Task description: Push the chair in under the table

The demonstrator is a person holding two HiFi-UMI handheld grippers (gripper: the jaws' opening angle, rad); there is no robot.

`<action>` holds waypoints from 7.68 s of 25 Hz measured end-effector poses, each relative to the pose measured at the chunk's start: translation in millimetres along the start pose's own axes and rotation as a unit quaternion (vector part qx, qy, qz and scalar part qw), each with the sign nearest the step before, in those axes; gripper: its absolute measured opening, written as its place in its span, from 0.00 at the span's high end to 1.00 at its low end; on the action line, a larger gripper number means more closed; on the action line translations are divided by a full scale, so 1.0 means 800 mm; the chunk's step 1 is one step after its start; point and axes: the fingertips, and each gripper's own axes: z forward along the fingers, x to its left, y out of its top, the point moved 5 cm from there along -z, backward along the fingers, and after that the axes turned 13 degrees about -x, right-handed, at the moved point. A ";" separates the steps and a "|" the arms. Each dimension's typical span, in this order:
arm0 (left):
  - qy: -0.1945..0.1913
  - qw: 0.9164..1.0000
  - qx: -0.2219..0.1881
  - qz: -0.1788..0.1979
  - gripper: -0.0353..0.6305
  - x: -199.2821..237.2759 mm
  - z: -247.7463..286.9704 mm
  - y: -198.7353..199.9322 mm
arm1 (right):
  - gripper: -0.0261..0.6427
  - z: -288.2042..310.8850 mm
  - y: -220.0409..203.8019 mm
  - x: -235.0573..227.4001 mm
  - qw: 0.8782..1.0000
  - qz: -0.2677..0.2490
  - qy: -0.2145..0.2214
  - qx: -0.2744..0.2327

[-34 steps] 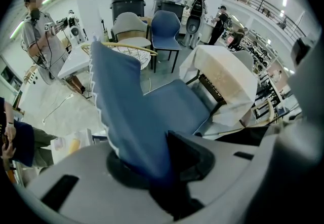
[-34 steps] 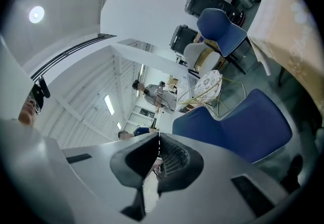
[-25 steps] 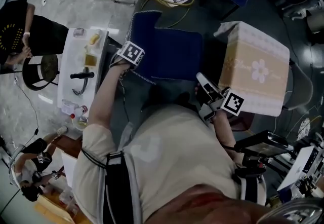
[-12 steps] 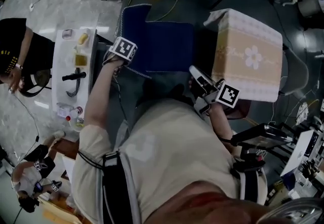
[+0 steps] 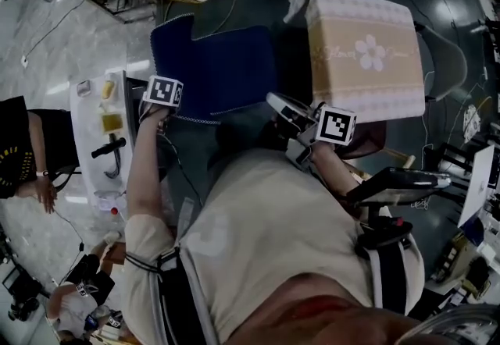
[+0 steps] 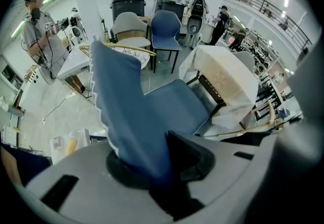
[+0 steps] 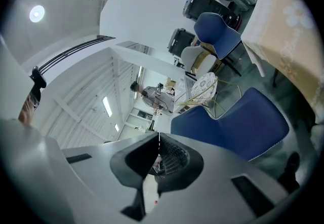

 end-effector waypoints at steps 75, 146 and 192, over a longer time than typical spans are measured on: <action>-0.013 1.000 -0.024 -0.015 0.79 -0.083 0.028 0.026 | 0.94 -0.008 -0.008 -0.019 1.000 0.028 -0.009 0.003; -0.033 0.999 -0.025 0.006 0.79 -0.138 0.049 0.068 | 0.94 -0.058 0.009 -0.039 0.996 0.064 -0.049 -0.044; -0.093 0.995 -0.035 0.030 0.77 -0.237 0.104 0.116 | 0.94 -0.086 0.034 -0.053 0.994 0.055 -0.068 -0.069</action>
